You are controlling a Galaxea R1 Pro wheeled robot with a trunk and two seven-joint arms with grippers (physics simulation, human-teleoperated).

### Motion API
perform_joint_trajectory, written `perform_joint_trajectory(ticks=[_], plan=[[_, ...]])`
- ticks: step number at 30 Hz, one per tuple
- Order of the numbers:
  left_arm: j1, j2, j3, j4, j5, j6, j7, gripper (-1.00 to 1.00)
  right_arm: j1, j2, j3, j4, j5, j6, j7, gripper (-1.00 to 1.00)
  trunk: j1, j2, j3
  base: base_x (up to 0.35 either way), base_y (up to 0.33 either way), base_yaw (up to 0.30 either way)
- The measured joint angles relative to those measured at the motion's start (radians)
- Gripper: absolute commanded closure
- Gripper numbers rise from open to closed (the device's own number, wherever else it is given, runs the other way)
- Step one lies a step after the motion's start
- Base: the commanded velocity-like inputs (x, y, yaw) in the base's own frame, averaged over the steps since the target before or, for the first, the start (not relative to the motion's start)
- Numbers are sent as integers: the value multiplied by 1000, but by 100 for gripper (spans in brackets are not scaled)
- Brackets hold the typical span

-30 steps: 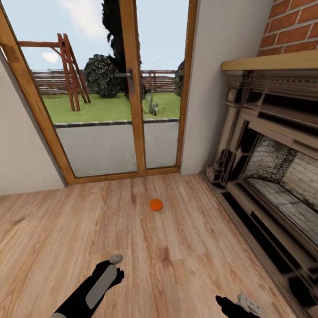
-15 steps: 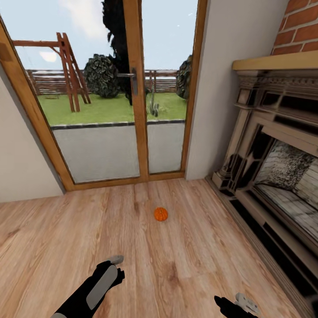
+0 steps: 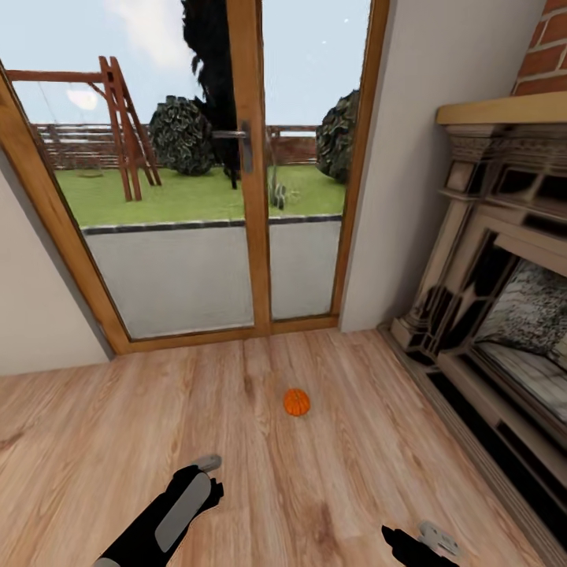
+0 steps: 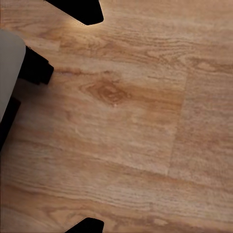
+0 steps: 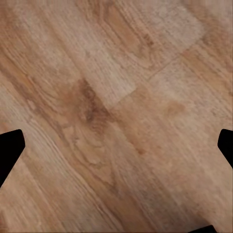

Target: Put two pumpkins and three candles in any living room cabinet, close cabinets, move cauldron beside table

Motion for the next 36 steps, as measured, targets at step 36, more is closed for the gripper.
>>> perform_joint_trajectory(ticks=[36], plan=[[0, -11, -40, 0, 0, -5, 0, -100, 0, 28, 40, 1, 40, -45, -2, -100, 0, 0, 0, 336, 81, 0]])
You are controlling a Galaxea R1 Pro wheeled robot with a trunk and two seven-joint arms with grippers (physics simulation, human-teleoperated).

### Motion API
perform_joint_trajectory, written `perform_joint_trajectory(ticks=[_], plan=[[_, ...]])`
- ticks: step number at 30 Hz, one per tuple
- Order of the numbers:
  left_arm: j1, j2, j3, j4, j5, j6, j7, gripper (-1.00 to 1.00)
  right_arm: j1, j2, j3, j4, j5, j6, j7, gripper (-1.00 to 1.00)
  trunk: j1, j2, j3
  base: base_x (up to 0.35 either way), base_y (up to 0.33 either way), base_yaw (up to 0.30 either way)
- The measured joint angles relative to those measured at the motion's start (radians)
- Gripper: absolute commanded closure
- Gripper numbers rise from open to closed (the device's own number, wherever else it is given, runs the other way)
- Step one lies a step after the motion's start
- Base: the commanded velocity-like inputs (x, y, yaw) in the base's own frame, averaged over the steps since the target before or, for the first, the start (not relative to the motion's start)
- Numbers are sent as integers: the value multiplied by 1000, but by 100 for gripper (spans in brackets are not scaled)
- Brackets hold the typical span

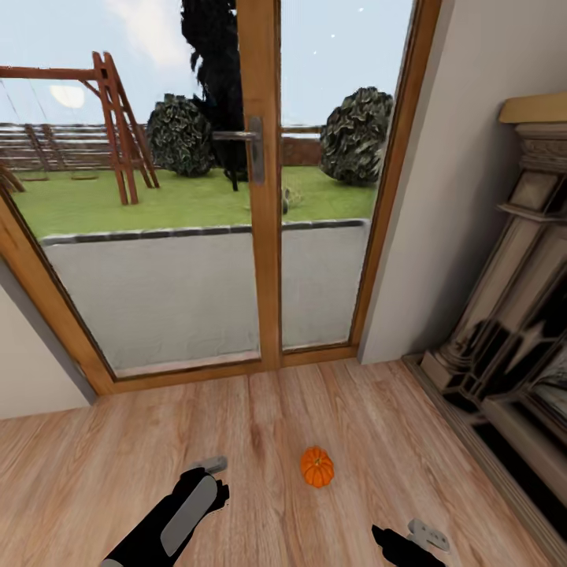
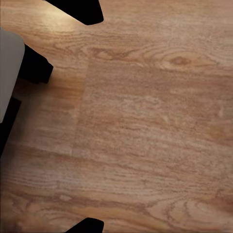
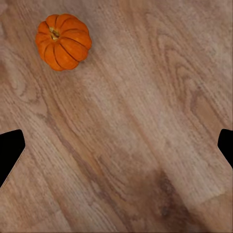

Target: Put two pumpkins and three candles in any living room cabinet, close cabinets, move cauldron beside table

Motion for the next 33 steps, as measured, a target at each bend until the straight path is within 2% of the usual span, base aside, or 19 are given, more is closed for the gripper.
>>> perform_joint_trajectory(ticks=[16, 25, 33], plan=[[0, 0, 0, 0, 2, -29, 0, -100, 0, 0, 5, 0, 0, 0, 0, -100, 0, 0, 0, 233, 48, 0], [0, 0, 0, 0, 1, -29, 1, -100, 0, 0, 5, 0, 0, 0, 0, -100, 0, 0, 0, 212, 156, 0], [0, 0, 0, 0, 2, -29, 1, -100, 0, 0, 5, 0, 0, -1, 0, -100, 0, 0, 0, 92, 220, 0]])
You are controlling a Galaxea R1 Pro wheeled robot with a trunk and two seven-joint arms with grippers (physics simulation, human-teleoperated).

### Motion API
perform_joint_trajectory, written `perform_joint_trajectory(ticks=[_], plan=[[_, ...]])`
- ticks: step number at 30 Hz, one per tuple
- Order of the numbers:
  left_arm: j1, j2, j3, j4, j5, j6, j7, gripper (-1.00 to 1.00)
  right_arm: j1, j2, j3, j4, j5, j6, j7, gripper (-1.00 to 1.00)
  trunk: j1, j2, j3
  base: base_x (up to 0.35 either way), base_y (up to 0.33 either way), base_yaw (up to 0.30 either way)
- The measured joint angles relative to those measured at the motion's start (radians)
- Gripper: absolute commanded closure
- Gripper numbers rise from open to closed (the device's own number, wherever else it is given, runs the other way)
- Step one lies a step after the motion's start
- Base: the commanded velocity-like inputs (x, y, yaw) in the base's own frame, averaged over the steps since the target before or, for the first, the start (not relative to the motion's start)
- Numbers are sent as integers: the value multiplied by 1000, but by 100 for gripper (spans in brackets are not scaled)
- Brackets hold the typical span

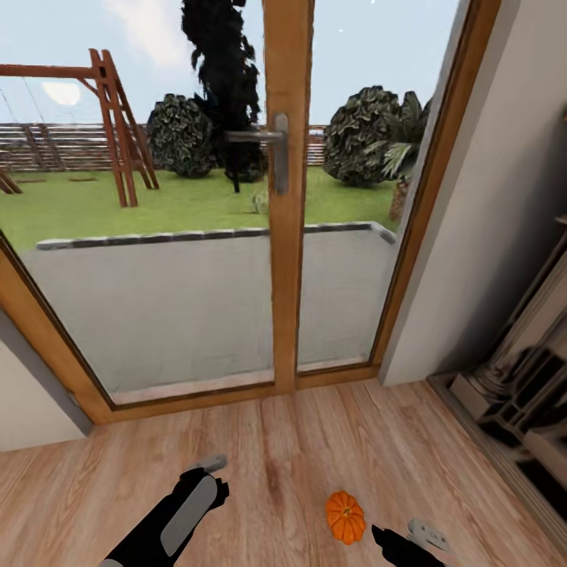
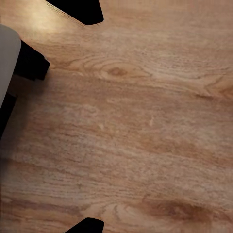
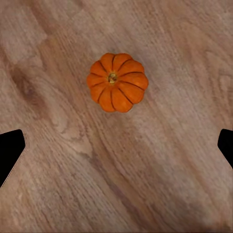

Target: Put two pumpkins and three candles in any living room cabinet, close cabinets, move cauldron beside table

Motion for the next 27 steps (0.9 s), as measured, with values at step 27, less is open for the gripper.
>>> perform_joint_trajectory(ticks=[27], plan=[[1, 11, -26, -17, 13, 14, 16, -100, -17, -17, -18, -17, -5, 17, 17, -100, 0, 0, 0, 121, -22, 0]])
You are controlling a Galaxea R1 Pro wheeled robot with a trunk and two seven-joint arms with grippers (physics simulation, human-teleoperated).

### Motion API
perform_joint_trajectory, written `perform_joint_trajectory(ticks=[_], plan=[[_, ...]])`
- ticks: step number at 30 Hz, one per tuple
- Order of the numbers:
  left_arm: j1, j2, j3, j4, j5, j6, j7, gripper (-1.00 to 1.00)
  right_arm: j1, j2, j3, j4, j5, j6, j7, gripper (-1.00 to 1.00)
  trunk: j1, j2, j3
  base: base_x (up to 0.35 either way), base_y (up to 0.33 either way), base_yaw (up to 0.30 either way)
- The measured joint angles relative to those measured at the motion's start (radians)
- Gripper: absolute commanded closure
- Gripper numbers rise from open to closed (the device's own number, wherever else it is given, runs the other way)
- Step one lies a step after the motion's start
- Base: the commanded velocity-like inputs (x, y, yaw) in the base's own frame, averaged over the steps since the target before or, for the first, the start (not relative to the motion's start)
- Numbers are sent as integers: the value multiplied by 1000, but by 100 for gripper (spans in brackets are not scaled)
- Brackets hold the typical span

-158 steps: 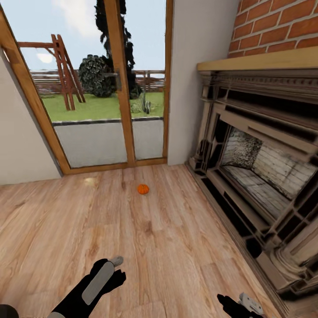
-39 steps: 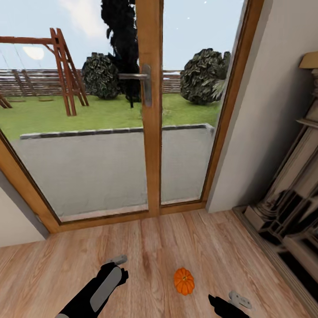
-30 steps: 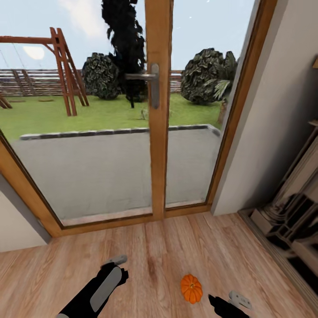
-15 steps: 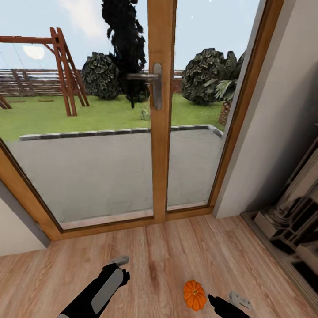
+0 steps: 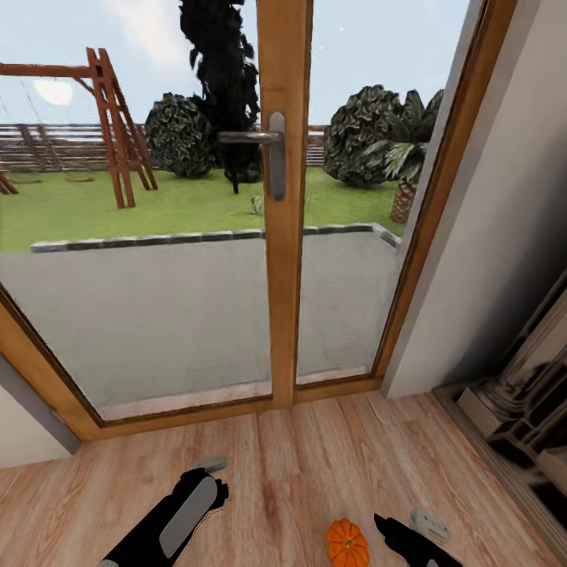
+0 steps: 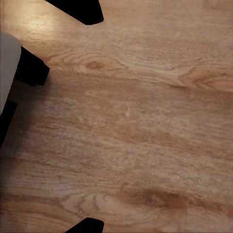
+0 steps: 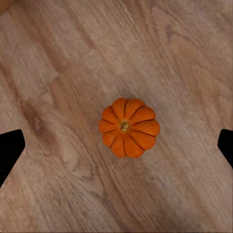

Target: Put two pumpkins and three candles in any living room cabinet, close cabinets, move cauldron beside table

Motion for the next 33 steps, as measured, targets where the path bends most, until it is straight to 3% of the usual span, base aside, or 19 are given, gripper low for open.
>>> perform_joint_trajectory(ticks=[2, 7, 12, 17, 23, 24, 25, 29, 30, 32, 33], plan=[[-1, 11, 11, -11, 10, 12, 11, -100, -11, -11, -11, -11, -11, 11, 11, -100, 0, 0, 0, 0, 0, 0], [-6, -17, -13, -39, -4, 38, -6, -100, -40, 17, -40, -40, -38, -16, 6, -100, 0, 0, 0, 0, 0, 0], [-6, -45, -41, -67, -31, 66, -19, -100, -68, 18, -68, -68, -58, -44, -22, -100, 15, -28, -12, 0, 0, 0], [-6, -73, -16, -95, -59, 93, -25, -100, -97, 10, -94, -97, -61, -49, -31, -100, 34, -63, -28, 0, 0, 0], [-7, -72, 18, -129, -79, 127, -36, -100, -131, 10, -125, -130, -62, -18, -39, -100, 57, -105, -47, 0, 0, 0], [-7, -72, 140, -174, -77, 297, -38, -100, -178, 9, -172, -159, -68, 215, -39, -100, 61, -112, -50, 0, 0, 0], [-10, -70, 282, -175, -87, 321, -38, -100, -185, 9, -174, -160, -70, 244, -40, -100, 65, -119, -53, 0, 0, 0], [-15, -53, 329, -178, -76, 379, -38, -100, -206, 8, -175, -157, -81, 314, -41, -100, 80, -147, -66, 0, 0, 0], [-15, -49, 348, -185, -75, 405, -38, -100, -214, 8, -184, -155, -82, 363, -42, -100, 84, -154, -69, 0, 0, 0], [-15, -48, 368, -188, -74, 437, -38, -100, -218, 9, -230, -154, -84, 408, -42, -100, 92, -168, -75, 0, 0, 0], [-15, -47, 384, -190, -74, 458, -38, -100, -219, 10, -293, -154, -84, 437, -42, -100, 96, -175, -78, 0, 0, 0]])
